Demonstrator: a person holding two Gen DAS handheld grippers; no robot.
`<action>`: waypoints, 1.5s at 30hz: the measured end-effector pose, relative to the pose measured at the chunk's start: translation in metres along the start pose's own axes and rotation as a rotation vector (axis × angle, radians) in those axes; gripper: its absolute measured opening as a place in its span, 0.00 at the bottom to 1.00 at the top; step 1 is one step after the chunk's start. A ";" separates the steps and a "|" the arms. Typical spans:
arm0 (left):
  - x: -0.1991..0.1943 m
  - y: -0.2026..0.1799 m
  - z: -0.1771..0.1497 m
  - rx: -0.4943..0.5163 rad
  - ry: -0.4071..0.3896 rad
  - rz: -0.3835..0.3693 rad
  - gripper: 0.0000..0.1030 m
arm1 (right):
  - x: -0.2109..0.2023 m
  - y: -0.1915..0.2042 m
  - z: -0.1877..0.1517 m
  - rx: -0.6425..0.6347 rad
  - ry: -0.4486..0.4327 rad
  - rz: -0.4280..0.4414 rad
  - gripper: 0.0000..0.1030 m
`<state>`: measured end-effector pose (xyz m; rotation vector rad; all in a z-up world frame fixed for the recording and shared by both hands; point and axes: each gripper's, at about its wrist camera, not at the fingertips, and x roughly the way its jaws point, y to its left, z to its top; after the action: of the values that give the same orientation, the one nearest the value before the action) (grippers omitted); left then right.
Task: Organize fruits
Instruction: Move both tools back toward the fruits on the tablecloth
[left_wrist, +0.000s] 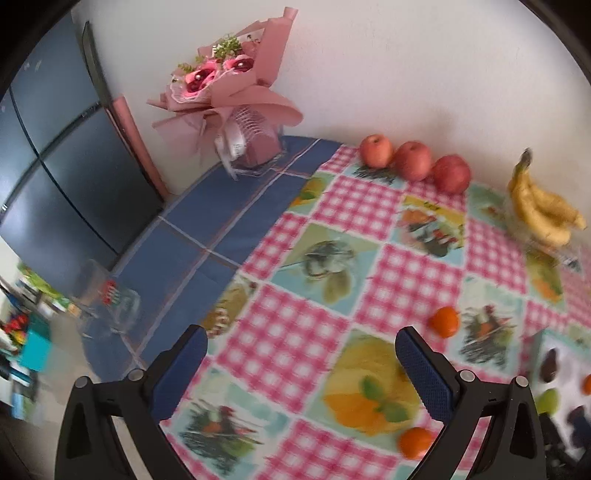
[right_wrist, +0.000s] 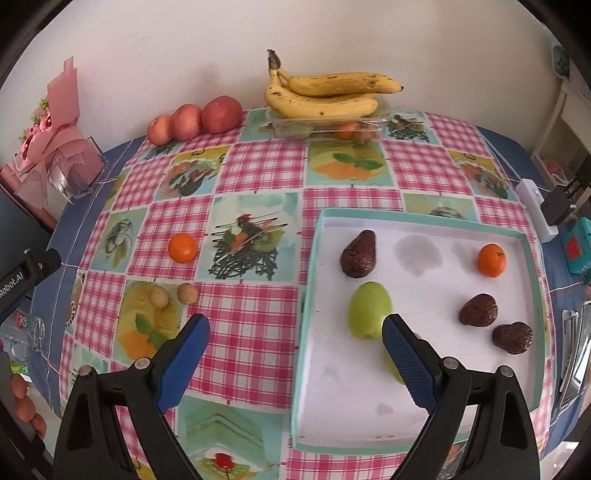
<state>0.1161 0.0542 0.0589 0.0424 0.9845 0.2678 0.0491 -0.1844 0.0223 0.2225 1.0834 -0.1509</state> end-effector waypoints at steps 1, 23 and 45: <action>0.002 0.003 0.000 -0.002 0.004 0.009 1.00 | 0.001 0.003 0.000 -0.004 0.001 0.000 0.92; 0.055 0.008 -0.015 0.144 0.132 0.002 1.00 | 0.032 0.045 -0.008 -0.104 0.109 0.019 0.92; 0.085 0.017 -0.021 0.122 0.224 0.031 1.00 | 0.068 0.098 -0.028 -0.227 0.221 0.066 0.92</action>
<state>0.1393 0.0895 -0.0194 0.1415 1.2230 0.2444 0.0785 -0.0833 -0.0401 0.0708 1.3003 0.0579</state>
